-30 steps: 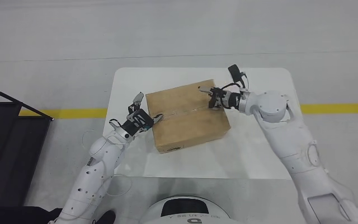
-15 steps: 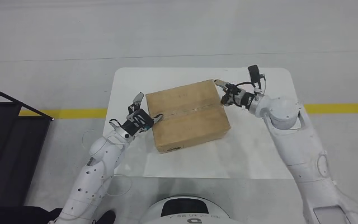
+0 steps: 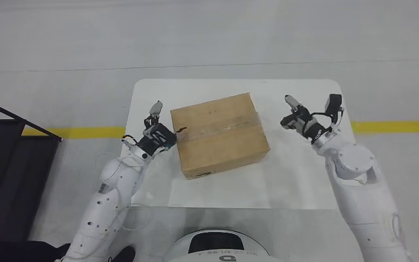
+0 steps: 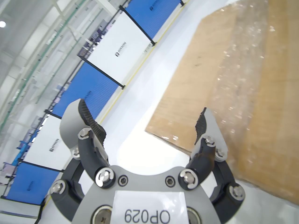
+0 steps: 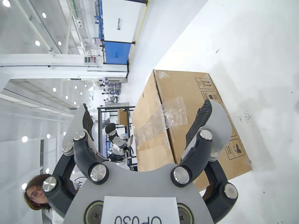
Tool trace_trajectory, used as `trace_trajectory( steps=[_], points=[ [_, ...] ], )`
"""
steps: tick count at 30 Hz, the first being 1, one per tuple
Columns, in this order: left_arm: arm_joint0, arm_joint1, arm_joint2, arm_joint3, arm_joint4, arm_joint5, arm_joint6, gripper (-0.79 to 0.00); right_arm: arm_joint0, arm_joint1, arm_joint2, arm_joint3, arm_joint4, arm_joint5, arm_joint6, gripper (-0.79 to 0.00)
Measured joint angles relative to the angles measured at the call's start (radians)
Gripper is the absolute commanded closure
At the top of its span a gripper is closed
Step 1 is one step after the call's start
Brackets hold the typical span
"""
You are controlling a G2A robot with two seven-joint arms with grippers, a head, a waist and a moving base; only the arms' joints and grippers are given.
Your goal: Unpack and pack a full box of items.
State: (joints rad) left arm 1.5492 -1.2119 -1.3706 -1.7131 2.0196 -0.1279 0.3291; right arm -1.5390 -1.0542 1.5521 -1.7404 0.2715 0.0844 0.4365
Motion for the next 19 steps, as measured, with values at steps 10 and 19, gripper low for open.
trace_trajectory(
  steps=[10, 19],
  points=[
    [0.115, 0.018, -0.2, -0.108, -0.104, 0.026, -0.008, -0.784, -0.081, -0.006, 0.029, 0.009, 0.019, -0.129, -0.059, -0.785],
    [0.114, 0.018, -0.198, -0.107, -0.103, 0.026, -0.008, -0.785, -0.081, -0.006, 0.029, 0.009, 0.019, -0.129, -0.059, -0.785]
  ],
)
